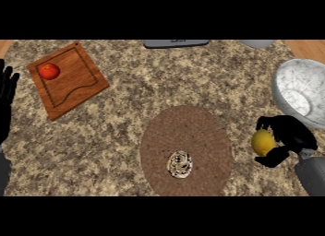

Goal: Pick the lemon from the placemat and place it in the bowl

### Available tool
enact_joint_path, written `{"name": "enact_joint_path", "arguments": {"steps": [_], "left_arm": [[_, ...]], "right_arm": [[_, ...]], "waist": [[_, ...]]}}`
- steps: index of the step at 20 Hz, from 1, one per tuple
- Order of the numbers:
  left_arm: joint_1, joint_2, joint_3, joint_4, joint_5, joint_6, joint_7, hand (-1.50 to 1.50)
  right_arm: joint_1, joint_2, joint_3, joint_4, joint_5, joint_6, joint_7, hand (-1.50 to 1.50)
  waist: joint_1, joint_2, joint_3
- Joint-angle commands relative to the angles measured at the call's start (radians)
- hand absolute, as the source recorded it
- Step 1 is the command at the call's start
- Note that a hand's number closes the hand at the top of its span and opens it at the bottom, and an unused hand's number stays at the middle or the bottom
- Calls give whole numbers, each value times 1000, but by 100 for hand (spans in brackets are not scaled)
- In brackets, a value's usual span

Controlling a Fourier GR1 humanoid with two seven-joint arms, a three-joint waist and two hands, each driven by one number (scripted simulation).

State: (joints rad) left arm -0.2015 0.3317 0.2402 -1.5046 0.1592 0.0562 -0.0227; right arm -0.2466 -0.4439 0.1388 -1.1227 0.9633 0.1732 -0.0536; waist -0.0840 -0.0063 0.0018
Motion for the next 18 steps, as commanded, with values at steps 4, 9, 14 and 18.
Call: {"name": "enact_joint_path", "arguments": {"steps": [4, 9, 14, 18], "left_arm": [[34, 10, 39, -9, 3, 19, -11, 0], [37, -4, 27, -21, 21, 2, -4, 0], [34, -13, 6, -20, 17, -16, -25, 0], [7, 7, 3, -23, 17, -22, 5, 0]], "right_arm": [[102, -405, -309, 179, -124, -13, -207, 150], [142, -590, -483, 350, -212, -62, -410, 150], [142, -716, -631, 512, -302, -93, -596, 150], [137, -780, -714, 602, -403, 0, -822, 150]], "waist": [[-45, 9, 9], [-5, 10, 12], [28, 11, 11], [38, 6, 10]]}}
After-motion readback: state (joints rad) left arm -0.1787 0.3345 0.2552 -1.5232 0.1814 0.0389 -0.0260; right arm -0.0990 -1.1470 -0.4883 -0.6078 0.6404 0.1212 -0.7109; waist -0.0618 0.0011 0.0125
